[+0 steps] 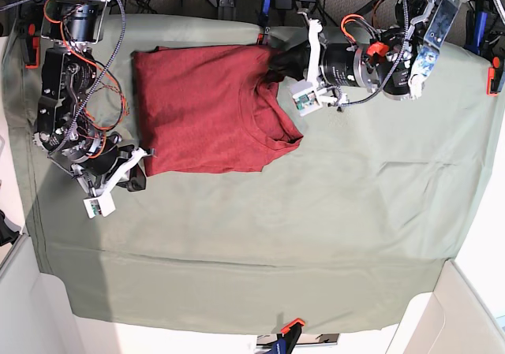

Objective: Fold the T-shirt properly

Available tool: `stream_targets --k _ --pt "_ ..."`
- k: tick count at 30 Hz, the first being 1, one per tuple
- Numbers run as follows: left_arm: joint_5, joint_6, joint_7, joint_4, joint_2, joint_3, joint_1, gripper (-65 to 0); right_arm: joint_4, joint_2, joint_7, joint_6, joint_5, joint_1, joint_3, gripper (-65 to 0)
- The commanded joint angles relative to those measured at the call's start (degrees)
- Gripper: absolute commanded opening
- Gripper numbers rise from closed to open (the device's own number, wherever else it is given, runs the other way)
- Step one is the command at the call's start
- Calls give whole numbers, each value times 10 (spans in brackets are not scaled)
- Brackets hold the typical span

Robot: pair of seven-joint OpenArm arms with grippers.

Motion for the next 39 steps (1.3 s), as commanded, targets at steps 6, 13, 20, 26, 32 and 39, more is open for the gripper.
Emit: stream_targets --k 6,13,20,26,32,39 --pt "20 -3 -41 -45 -13 7 0 -650 9 5 12 4 10 13 1 -650" --pt "107 -3 -120 -74 -7 67 -40 -650 -12 5 12 4 6 12 -39 -650" --pt "113 -3 -120 -135 41 71 -136 -650 -15 5 13 4 -5 13 -75 -650" --pt "132 -3 -137 -233 49 71 -207 -650 -15 8 13 4 -5 14 -74 -650" --pt "169 -3 -174 -303 44 71 -268 -650 -15 17 26 4 -12 17 -74 -650" --pt "202 -3 -213 -378 37 71 -341 -650 -15 17 25 2 -18 22 -73 -650"
